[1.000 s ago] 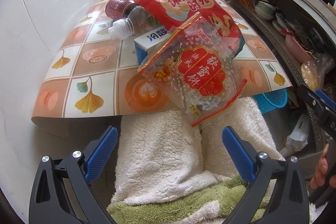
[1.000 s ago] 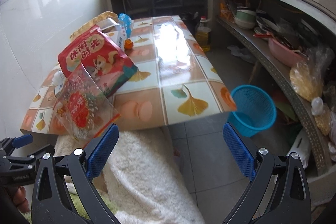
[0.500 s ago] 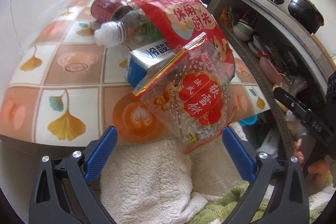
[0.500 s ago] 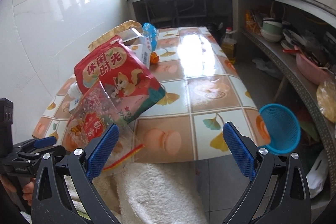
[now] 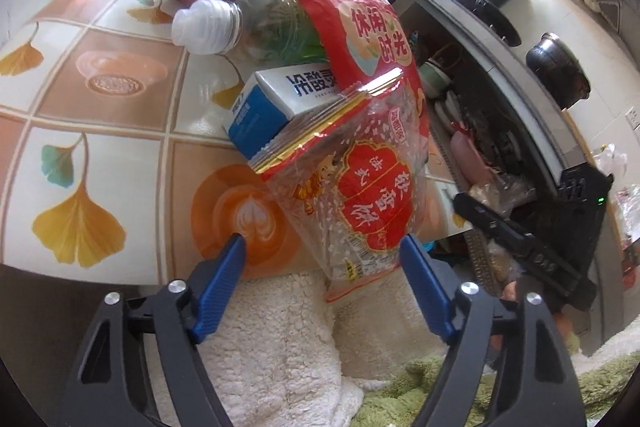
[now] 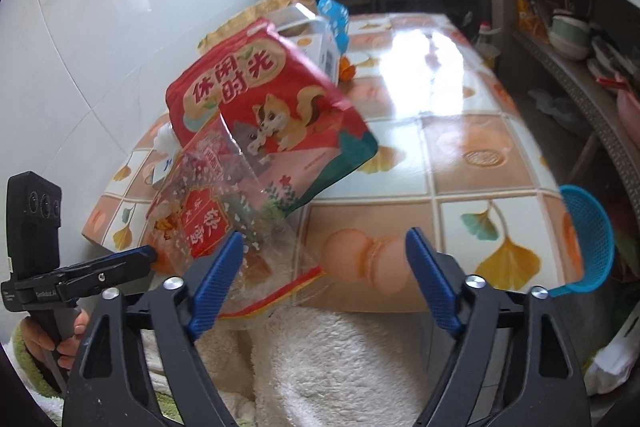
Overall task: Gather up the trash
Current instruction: 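Close the left gripper on the clear zip bag while the right gripper grasps the red snack bag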
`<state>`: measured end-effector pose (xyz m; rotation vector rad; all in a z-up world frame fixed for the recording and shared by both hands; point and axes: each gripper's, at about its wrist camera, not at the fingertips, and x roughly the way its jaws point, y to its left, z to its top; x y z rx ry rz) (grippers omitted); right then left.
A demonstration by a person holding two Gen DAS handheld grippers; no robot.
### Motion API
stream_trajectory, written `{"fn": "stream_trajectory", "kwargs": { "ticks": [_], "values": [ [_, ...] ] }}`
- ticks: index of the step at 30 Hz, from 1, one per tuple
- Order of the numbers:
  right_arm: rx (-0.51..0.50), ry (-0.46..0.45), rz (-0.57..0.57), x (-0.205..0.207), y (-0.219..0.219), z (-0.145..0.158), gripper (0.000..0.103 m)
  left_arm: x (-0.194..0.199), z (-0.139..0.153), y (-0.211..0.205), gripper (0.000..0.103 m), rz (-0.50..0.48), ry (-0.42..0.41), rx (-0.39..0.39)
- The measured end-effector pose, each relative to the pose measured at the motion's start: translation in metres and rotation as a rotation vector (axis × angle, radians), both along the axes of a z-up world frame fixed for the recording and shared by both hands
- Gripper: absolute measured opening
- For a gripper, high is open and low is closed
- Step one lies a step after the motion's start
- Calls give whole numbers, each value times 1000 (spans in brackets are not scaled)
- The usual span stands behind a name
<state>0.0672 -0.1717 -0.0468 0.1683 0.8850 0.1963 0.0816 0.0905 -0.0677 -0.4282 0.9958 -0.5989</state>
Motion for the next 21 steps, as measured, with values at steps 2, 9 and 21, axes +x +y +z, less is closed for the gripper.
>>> {"fn": "stream_trajectory", "kwargs": {
  "ticks": [2,9,21],
  "values": [
    [5,33,11,6,4,-8,60,5,-3,2,74,-14,1,-54],
    [30,99,40,16,11,-23,41,24,-13,13,69,-39,41,-262],
    [60,107,81,16,20,-25,35,14,-10,4,40,-58,45,-282]
  ]
}}
